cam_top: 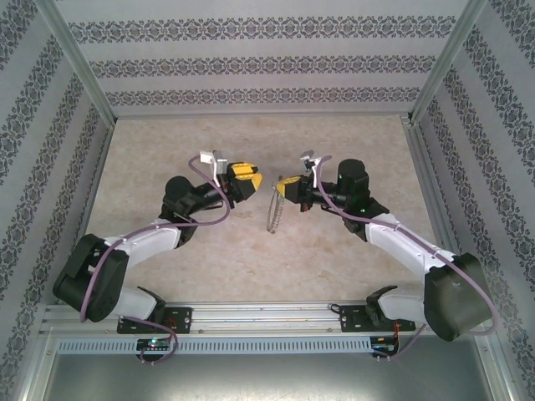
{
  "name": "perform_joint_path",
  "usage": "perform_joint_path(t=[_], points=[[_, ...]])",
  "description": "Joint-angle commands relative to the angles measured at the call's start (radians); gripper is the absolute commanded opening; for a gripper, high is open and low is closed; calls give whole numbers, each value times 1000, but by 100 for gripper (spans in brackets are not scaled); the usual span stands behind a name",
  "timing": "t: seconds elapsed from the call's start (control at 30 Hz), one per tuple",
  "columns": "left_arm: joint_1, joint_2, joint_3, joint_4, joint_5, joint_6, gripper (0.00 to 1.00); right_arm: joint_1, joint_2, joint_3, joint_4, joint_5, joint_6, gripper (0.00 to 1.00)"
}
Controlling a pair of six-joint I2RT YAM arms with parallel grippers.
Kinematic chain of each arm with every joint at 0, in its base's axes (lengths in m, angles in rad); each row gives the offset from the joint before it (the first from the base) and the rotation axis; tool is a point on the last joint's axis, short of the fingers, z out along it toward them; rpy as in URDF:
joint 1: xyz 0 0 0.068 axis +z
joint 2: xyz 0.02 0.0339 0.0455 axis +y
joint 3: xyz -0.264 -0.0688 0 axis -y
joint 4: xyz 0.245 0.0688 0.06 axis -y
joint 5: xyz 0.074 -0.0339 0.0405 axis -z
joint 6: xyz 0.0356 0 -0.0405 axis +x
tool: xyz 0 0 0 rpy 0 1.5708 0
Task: Put the keys on the keyring
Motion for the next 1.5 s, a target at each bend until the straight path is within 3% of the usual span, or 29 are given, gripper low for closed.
perform_joint_path(t=[0.0,0.27,0.63,1.13,1.47], points=[[23,-48,80,-300,82,130,42,-13,23,141,-246,-2,-229,0],[46,-43,258,-792,132,398,50,-10,165,401,-607,23,-464,0],[85,51,407,-1072,249,546,55,7,236,526,-806,77,-589,0],[84,88,397,-1009,302,543,55,32,214,526,-802,-17,-582,0],[82,112,384,-929,352,492,48,34,192,518,-772,-62,-561,0]])
